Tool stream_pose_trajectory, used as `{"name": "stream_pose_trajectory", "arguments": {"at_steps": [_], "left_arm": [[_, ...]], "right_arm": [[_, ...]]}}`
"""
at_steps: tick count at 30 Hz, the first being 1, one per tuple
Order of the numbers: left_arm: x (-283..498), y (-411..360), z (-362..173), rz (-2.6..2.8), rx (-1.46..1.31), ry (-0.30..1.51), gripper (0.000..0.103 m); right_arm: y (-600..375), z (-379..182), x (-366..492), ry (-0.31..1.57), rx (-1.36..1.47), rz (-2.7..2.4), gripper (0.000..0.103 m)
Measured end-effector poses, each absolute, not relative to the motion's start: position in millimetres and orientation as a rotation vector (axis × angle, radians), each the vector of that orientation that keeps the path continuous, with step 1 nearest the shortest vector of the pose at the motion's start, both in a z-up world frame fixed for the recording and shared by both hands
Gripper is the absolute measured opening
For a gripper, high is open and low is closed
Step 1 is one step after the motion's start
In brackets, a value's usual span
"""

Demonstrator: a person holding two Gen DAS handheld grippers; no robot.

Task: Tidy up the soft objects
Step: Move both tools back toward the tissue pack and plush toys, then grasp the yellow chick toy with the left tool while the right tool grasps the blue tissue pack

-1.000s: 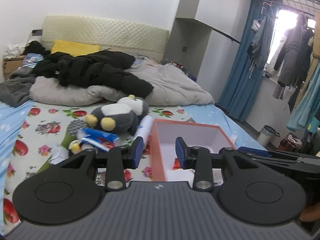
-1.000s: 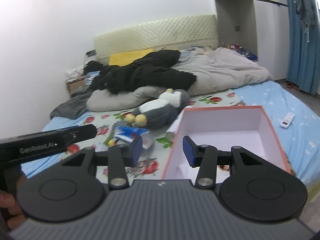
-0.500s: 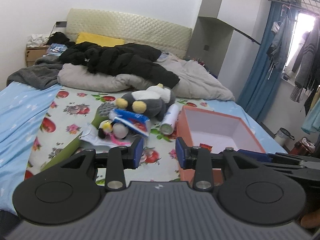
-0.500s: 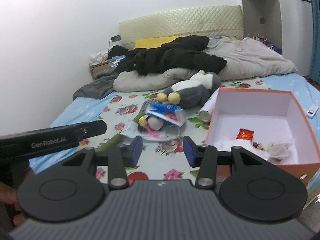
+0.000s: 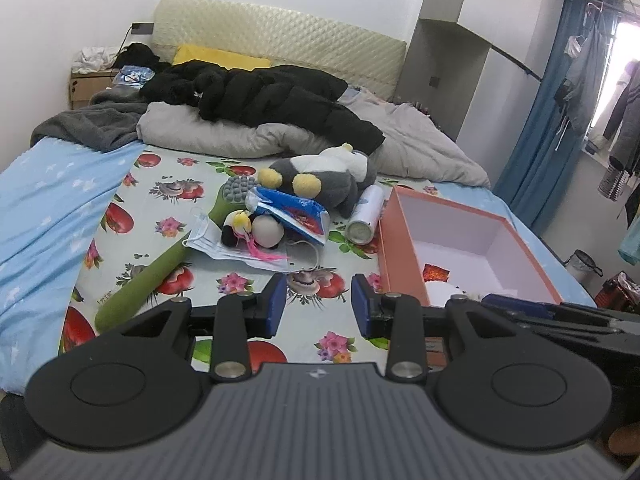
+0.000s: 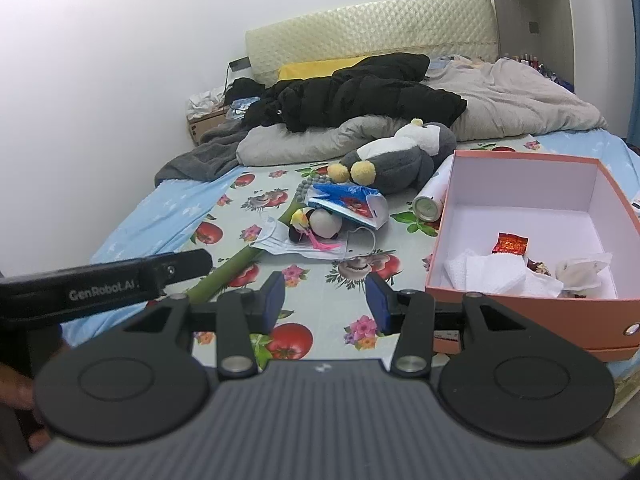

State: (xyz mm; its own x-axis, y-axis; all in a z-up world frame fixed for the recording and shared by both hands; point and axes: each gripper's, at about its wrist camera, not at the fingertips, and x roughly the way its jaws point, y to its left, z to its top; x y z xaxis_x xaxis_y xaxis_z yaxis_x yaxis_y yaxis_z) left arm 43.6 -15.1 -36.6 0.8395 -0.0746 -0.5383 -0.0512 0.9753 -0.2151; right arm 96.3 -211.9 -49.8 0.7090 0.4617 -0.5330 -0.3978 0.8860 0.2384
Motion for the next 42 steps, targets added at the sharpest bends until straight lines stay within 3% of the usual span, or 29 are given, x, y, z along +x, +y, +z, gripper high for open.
{"name": "stream_pose_trajectory", "arguments": {"at_steps": [13,42], "left_arm": [[65,-21,-34,0.001,-0.185,0.544,0.041],[267,70,-159,0.100,-0.243,0.695,0.041]], "right_arm": [[-225,-57,119,0.591,0.117,0.480,0.047],[-136,-142,303,0.751,0.058,0.419,0.046]]}}
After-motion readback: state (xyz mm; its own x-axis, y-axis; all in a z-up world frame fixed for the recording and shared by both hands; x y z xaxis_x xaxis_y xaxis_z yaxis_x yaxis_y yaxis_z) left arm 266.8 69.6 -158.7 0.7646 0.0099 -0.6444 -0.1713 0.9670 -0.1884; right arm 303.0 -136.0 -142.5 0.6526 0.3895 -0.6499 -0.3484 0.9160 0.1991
